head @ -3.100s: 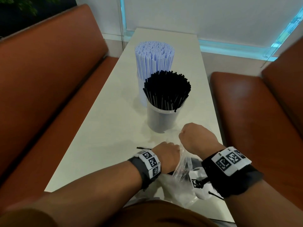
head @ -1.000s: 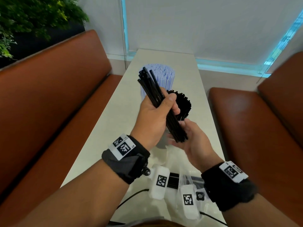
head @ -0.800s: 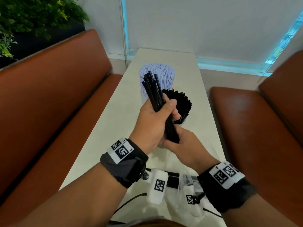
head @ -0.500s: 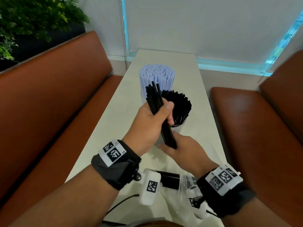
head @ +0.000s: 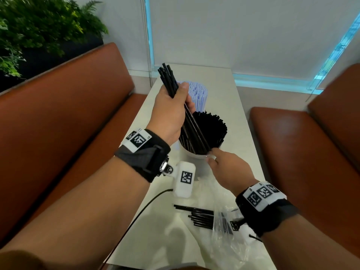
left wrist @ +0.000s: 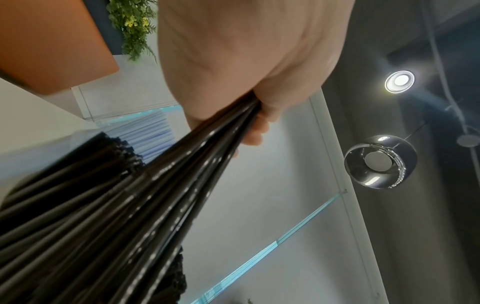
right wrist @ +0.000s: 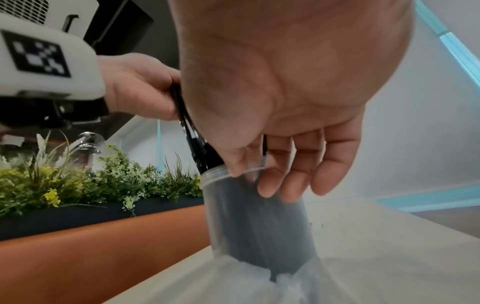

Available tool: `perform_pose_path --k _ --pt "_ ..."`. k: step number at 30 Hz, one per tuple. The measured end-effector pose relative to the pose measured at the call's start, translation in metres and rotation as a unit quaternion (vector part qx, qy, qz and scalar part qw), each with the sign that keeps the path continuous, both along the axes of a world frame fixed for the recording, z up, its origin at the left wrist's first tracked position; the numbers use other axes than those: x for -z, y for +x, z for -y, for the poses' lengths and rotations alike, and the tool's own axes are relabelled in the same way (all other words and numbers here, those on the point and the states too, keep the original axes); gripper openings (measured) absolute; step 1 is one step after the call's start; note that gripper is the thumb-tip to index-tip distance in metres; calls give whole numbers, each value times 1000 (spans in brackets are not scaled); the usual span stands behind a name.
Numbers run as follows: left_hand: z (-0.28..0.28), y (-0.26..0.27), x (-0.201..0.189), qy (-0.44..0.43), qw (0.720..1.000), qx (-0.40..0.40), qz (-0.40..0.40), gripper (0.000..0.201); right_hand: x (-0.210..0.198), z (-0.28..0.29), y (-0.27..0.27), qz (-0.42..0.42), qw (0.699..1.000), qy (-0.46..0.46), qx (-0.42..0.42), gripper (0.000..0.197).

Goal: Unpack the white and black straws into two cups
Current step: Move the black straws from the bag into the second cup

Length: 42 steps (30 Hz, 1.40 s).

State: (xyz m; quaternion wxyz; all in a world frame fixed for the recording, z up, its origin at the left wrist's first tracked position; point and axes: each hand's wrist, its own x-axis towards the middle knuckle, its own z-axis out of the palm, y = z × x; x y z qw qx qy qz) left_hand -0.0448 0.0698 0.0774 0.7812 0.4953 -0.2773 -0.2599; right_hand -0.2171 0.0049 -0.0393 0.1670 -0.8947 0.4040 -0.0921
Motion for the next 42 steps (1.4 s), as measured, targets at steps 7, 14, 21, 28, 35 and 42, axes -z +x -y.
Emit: perform_pose_path --k 7,14,21,28,35,42 --pt "7 4 13 -1 996 -84 23 9 3 7 -1 21 999 10 -41 18" --pt "1 -4 39 47 965 -90 242 13 4 6 -2 20 999 8 -37 18" --pt "-6 0 39 51 955 -109 272 21 4 6 -2 26 999 5 -34 23" --pt "-8 -10 68 196 886 -17 419 14 3 6 -2 20 999 2 -31 20" --pt "-13 -1 59 197 894 -11 402 73 4 6 -1 22 999 3 -25 20" --pt "-4 -5 40 169 811 21 559 44 6 7 -1 27 999 13 -26 20"
